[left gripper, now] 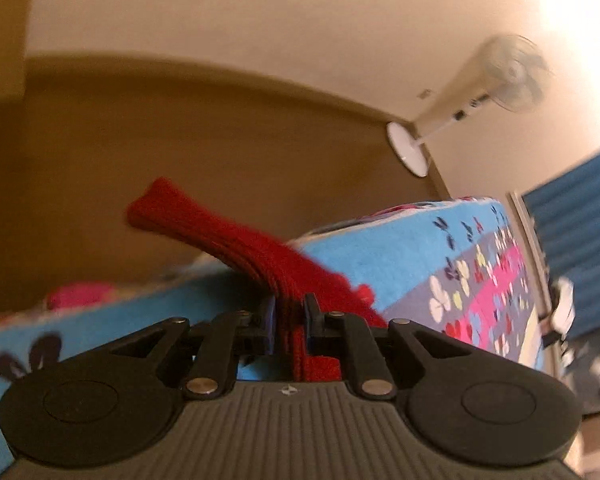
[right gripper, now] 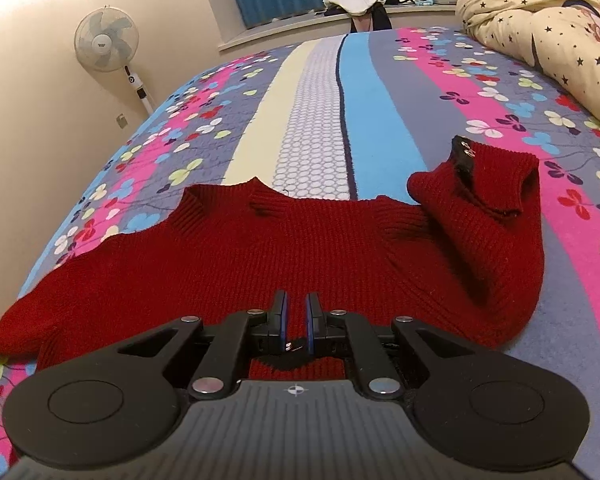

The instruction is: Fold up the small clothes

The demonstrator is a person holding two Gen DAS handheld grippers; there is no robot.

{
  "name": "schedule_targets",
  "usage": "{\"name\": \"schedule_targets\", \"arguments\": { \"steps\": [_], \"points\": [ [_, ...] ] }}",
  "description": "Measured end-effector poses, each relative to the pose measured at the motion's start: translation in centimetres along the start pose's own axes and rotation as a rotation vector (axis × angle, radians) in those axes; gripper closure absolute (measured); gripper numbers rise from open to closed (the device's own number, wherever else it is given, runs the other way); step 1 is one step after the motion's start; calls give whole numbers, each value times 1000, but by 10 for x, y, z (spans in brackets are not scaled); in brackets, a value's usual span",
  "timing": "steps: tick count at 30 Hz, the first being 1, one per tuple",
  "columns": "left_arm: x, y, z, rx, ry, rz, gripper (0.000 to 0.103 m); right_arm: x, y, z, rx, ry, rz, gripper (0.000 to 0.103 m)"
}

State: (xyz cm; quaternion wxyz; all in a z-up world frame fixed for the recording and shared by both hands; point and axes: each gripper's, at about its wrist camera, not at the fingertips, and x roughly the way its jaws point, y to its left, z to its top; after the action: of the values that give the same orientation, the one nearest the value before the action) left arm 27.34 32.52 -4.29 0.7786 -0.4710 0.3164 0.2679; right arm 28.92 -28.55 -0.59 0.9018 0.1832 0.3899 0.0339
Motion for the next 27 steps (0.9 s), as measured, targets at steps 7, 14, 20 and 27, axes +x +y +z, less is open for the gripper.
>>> {"name": "schedule_targets", "arguments": {
  "steps": [7,14,20,27],
  "points": [
    [24,24,19,-82,37,-10,49,7,4,-4,-38,12,-18,93],
    [34,42,26,-118,-26,98,91,12,7,-8,-65,27,-45,93],
    [-35,-26,17,282,-405,10,103,16,9,-9,-68,40,-51,93],
    [-8,-24,-5,52,-33,-71,55,16,12,-12,-85,47,-42,93]
  ]
}}
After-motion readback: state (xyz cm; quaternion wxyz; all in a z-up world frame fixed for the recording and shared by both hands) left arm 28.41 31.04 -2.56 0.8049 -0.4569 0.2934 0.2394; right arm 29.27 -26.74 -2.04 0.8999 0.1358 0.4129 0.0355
